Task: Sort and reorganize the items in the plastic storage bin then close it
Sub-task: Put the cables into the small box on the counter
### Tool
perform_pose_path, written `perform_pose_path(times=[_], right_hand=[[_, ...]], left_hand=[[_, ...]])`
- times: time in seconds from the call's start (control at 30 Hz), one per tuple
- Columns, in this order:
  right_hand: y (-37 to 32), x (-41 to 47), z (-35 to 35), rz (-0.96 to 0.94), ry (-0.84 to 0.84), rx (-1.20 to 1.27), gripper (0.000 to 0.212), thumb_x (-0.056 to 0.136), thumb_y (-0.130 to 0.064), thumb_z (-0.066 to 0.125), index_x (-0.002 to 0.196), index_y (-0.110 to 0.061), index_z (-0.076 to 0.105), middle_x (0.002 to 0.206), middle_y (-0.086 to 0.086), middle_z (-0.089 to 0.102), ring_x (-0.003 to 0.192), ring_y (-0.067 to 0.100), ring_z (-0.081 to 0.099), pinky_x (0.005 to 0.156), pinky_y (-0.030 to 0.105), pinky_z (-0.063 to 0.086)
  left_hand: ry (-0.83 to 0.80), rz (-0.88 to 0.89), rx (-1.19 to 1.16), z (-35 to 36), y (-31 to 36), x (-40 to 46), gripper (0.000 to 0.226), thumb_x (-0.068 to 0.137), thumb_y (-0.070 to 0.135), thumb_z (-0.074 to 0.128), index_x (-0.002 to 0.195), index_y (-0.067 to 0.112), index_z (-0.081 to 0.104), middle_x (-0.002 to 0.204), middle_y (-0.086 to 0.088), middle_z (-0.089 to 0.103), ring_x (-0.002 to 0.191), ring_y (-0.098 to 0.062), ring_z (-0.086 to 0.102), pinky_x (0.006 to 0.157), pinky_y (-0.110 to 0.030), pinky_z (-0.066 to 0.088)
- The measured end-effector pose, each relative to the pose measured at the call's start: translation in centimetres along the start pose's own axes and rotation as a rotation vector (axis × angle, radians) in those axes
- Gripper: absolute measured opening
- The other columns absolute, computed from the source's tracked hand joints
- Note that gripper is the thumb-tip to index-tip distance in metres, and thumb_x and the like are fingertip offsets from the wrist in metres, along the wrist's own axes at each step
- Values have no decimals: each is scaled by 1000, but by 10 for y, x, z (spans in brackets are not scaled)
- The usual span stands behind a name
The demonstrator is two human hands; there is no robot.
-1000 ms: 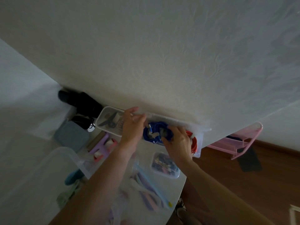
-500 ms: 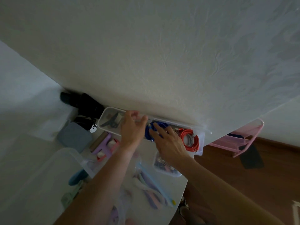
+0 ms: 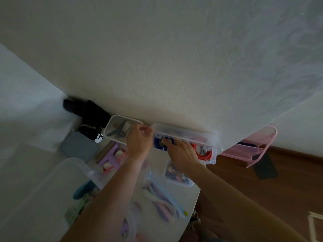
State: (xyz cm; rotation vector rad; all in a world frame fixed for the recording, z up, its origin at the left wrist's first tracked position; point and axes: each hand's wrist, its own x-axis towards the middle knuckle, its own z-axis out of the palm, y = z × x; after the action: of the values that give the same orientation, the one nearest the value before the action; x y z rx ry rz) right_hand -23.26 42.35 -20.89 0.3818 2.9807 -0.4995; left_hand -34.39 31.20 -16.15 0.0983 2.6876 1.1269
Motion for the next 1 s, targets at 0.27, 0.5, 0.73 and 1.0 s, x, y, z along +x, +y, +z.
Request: perform_pose_path(times=[0.27,0.5,0.73,1.0], right_hand=[[35,-118,-28,690,356,787,11,84,-36,73,79,-26,71,77,-12,71,70,1,64,67,28,56],[46,-96,-14,1310,302,1949,38,74,-14,84,103,5,68,97,21,74,91,29,73,85,38,59],[42,-81,2,1293,434,2027,59,73,-7,84,123,10,56,101,24,72,77,22,75,63,26,60],[50,-79,8,1241,332,1843,44,82,-12,78,115,8,57,98,20,72,82,25,72,69,29,60]], left_hand=[[-120,-386,-56,23,-31,3,26,78,21,71,98,5,70,97,-14,74,92,-30,71,79,-37,56],[-215,-791,-681,45,-40,-10,26,89,-1,67,115,-1,62,80,-12,65,67,-16,63,41,-18,52],[-181,-816,-728,52,-37,-8,19,90,-6,60,107,1,55,75,-13,57,64,-20,59,39,-23,53],[-173,-808,-782,49,-45,-17,8,91,1,68,85,-1,63,80,-15,67,63,-17,66,47,-21,56]])
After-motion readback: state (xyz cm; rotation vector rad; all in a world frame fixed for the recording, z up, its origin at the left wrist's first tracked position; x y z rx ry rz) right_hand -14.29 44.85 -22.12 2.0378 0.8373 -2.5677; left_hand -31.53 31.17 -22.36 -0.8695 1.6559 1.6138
